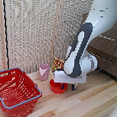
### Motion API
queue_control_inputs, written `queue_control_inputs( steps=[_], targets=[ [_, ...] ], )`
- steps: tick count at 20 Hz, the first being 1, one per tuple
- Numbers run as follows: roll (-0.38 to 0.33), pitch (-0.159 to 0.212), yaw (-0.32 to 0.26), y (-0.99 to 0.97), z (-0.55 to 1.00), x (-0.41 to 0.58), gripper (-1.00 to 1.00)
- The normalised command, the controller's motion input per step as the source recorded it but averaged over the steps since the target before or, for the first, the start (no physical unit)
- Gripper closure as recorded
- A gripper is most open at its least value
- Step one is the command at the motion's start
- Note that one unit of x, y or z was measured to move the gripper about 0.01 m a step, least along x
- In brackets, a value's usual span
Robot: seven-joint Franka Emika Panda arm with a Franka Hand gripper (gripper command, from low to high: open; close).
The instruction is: Transport the gripper mindfully toward the orange-red bowl and clasp it to elevate with ease. Ensure your robot's arm aligns efficiently with the top drawer's opening. Carefully slide the orange-red bowl into the designated spot with precision. After confirmation, withdraw the gripper gently. Close the drawer smoothly by transitioning the gripper to its handle.
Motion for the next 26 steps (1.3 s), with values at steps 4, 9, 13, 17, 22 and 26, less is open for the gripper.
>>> queue_control_inputs(
  steps=[4,9,13,17,22,26],
  targets=[
    [0.000,0.000,0.000,0.00,0.00,0.000,1.00],
    [0.000,-0.011,0.000,0.00,0.00,0.071,1.00],
    [0.013,0.029,0.005,0.00,0.19,0.259,1.00],
    [0.048,0.090,0.032,-0.01,0.46,0.204,1.00],
    [0.016,0.123,0.022,0.00,0.43,0.155,1.00],
    [0.015,0.115,0.001,-0.03,0.44,0.249,1.00]
  ],
)
